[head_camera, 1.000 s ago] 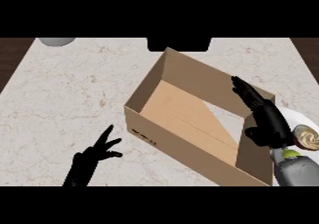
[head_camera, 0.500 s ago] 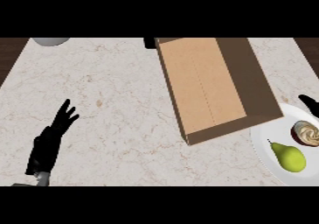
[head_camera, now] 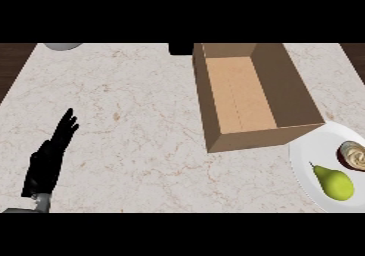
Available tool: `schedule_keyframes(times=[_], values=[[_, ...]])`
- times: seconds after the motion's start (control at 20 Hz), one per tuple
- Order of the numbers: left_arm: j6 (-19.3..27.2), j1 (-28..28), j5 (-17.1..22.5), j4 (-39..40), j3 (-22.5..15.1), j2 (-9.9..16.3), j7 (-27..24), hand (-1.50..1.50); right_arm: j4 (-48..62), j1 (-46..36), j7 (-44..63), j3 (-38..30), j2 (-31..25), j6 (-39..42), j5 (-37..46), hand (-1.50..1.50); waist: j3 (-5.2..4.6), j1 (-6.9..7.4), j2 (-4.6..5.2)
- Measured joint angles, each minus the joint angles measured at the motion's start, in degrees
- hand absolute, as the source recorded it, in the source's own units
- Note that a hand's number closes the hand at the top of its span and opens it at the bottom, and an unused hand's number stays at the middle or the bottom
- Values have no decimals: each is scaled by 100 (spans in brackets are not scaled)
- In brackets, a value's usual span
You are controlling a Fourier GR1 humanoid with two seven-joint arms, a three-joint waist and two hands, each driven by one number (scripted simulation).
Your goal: Pick the cupcake from the plate and place it in the cardboard box
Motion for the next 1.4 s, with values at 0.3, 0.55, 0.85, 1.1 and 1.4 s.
schedule_keyframes(times=[0.3, 0.55, 0.85, 1.1, 1.4], values=[[12, -103, -41, 50, 47, -7, 86, 0, -156, 419, 1178, 691, -1077, 1187, 511, -150, -18, 13, -2], [19, -66, -112, 1, 34, -25, 98, 0, -531, 441, 2291, 1242, -1593, 2313, 561, -150, -14, 54, -5], [-86, -90, -162, -79, 139, -50, 180, 0, -1108, 224, 3527, 1580, -1519, 2966, 579, -150, -6, 42, -8], [-240, -114, -224, 91, 301, -166, 56, 0, -1187, -29, 4177, 1694, -1118, 2969, 1005, -150, -3, 36, -6], [-291, 98, -423, -126, 352, -346, 97, 0, -1059, -125, 4452, 1650, -756, 3124, 1459, -150, 0, 35, -7]])
